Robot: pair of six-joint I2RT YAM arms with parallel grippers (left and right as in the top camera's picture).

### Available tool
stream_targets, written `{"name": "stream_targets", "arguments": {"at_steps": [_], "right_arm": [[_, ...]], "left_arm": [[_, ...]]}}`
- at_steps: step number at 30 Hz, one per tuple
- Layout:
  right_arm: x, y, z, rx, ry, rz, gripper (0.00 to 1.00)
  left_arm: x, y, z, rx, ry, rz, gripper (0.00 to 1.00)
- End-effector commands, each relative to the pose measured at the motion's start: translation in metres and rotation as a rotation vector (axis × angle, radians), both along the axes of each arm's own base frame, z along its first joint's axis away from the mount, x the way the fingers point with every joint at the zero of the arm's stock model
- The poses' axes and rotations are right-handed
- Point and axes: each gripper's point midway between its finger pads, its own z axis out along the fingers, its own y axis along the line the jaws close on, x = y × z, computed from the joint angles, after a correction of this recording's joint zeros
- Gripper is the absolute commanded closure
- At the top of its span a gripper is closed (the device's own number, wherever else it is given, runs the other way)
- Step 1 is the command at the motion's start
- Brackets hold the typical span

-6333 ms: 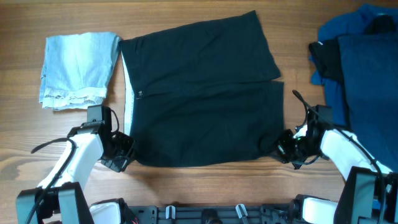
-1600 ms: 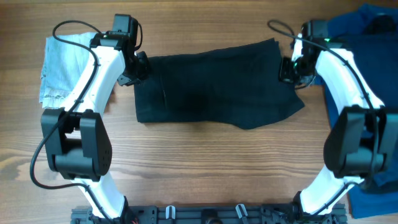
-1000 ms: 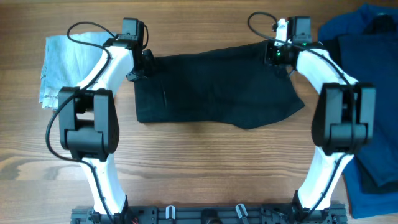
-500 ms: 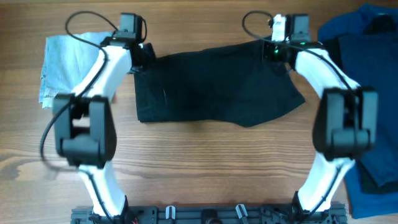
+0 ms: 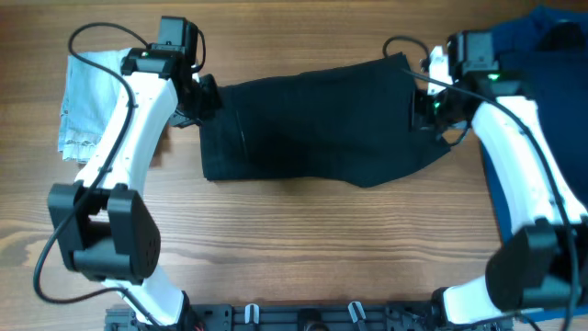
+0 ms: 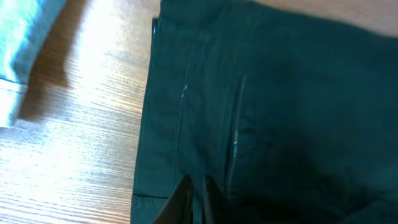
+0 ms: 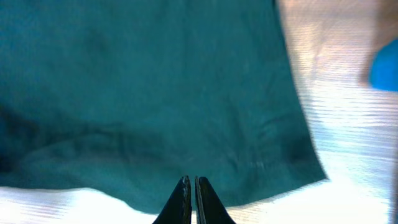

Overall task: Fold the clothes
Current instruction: 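Press the folded shorts flat with both grippers, right moving to center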

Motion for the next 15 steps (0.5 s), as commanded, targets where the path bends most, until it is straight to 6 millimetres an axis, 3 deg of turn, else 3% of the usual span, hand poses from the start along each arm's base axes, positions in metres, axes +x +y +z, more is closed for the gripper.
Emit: {"name": "stream_targets", "arguments": {"at_steps": [1, 5, 6, 8, 10, 12, 15], "right_arm": [[-0.018, -0.005, -0.068, -0.025, 0.153, -0.048, 0.95], [-0.041, -0.010, -0.136, -0.052, 0.324, -0.115, 0.96], [-0.046, -0.010, -0.146, -0.055, 0.357, -0.114, 0.96], [-0.052, -0.010, -0.159, -0.058, 0.398, -0.113, 0.96], [-0.045, -0.009, -0.150, -0.053, 0.374, -0.111, 0.96], [-0.033, -0.007, -0.126, -0.043, 0.335, -0.108, 0.96], [-0.010, 0.016, -0.058, 0.051, 0.207, -0.039, 0.96]], "left_arm": [[-0.008, -0.002, -0.020, -0.007, 0.077, 0.002, 0.88], [-0.018, -0.001, -0.026, 0.000, 0.130, 0.002, 0.86], [-0.020, -0.001, -0.026, 0.002, 0.140, 0.002, 0.86], [-0.023, 0.000, -0.027, 0.004, 0.153, 0.003, 0.96], [-0.022, 0.001, -0.027, 0.009, 0.147, 0.004, 0.96], [-0.021, 0.002, -0.026, 0.013, 0.142, 0.006, 0.96], [-0.018, 0.002, -0.026, 0.012, 0.132, 0.007, 0.95]]}}
